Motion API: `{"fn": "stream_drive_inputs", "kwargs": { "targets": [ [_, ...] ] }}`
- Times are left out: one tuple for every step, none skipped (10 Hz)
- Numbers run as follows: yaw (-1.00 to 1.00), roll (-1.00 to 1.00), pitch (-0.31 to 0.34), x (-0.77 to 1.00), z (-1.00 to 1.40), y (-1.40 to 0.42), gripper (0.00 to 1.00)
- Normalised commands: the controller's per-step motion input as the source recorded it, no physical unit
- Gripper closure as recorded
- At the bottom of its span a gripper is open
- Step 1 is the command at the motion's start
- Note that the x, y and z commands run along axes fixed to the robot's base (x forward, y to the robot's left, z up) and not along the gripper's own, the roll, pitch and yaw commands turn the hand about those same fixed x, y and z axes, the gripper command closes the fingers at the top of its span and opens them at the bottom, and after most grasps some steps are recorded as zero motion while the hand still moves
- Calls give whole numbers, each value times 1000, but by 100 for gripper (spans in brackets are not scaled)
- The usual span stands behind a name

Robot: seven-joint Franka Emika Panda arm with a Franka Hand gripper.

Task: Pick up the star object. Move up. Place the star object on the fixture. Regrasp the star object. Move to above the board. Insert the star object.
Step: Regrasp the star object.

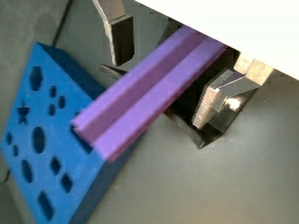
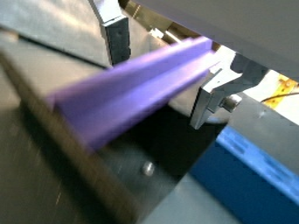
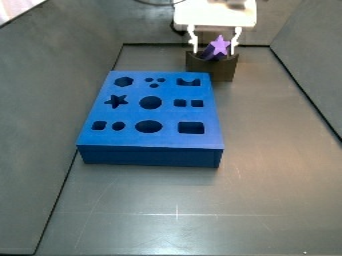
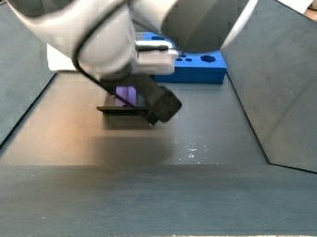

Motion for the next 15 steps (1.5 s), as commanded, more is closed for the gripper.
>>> {"fn": "stream_drive_inputs", "kwargs": {
  "targets": [
    [20, 8, -19, -29, 1000, 5, 0],
    [31, 32, -4, -31, 1000, -4, 0],
    [36, 43, 12, -35, 1000, -7, 0],
    [32, 52, 43, -38, 854, 3, 0],
    [31, 55, 60, -38, 739, 3, 0],
    [16, 54, 84, -32, 504, 4, 0],
    [-1, 45, 97, -26, 272, 8, 0],
    [25, 1000, 64, 8, 933, -1000, 0],
    [24, 1000, 63, 12, 882, -1000, 0],
    [23, 1000, 54, -19, 846, -1000, 0],
    [22, 1000, 45, -67, 777, -1000, 0],
    [22, 1000, 40, -73, 588, -864, 0],
    [22, 1000, 38, -65, 437, -748, 0],
    [21, 1000, 35, -40, 141, -498, 0],
    [22, 1000, 33, -21, 55, -305, 0]
  ]
}}
